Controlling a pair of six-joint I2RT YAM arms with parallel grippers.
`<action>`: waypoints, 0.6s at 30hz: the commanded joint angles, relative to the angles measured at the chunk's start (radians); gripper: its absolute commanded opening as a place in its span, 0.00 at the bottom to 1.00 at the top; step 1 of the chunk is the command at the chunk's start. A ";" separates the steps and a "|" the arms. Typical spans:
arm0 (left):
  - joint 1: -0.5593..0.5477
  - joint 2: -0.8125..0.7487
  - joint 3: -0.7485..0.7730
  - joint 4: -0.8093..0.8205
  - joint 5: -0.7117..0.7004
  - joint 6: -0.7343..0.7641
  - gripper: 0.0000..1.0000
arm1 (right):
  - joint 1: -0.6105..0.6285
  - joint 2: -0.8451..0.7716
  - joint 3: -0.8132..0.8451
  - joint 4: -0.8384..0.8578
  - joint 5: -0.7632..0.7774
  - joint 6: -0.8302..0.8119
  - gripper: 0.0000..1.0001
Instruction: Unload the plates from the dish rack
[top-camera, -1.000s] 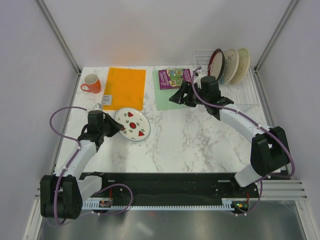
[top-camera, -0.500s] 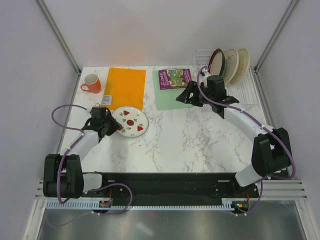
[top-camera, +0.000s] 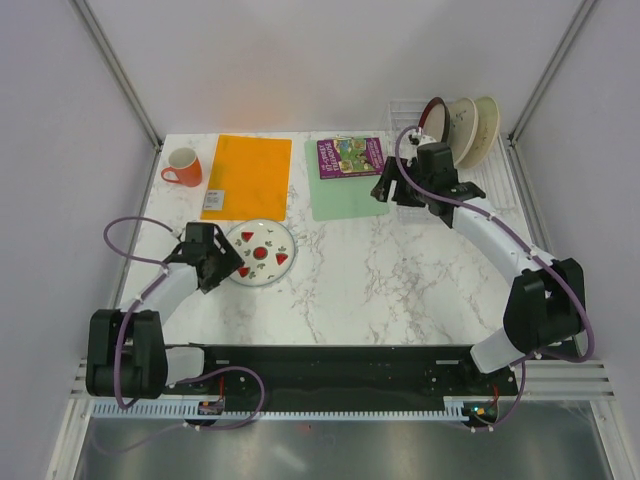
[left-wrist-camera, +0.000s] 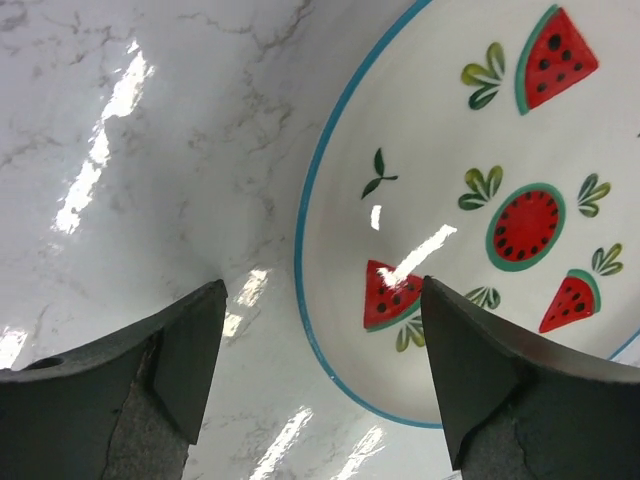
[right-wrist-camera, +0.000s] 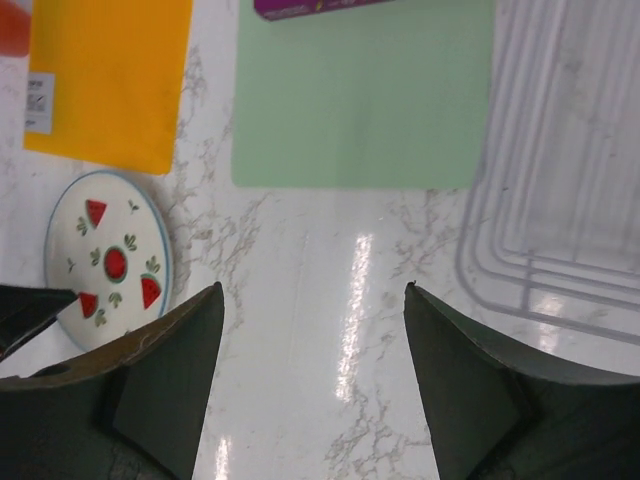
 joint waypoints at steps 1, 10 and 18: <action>0.001 -0.060 0.007 -0.113 -0.099 0.017 0.85 | -0.007 -0.047 0.149 -0.093 0.341 -0.131 0.81; 0.001 -0.413 0.156 -0.138 -0.002 0.079 1.00 | -0.020 0.127 0.433 -0.130 0.817 -0.365 0.90; 0.001 -0.447 0.248 -0.052 0.291 0.191 1.00 | -0.092 0.422 0.691 -0.095 0.868 -0.461 0.93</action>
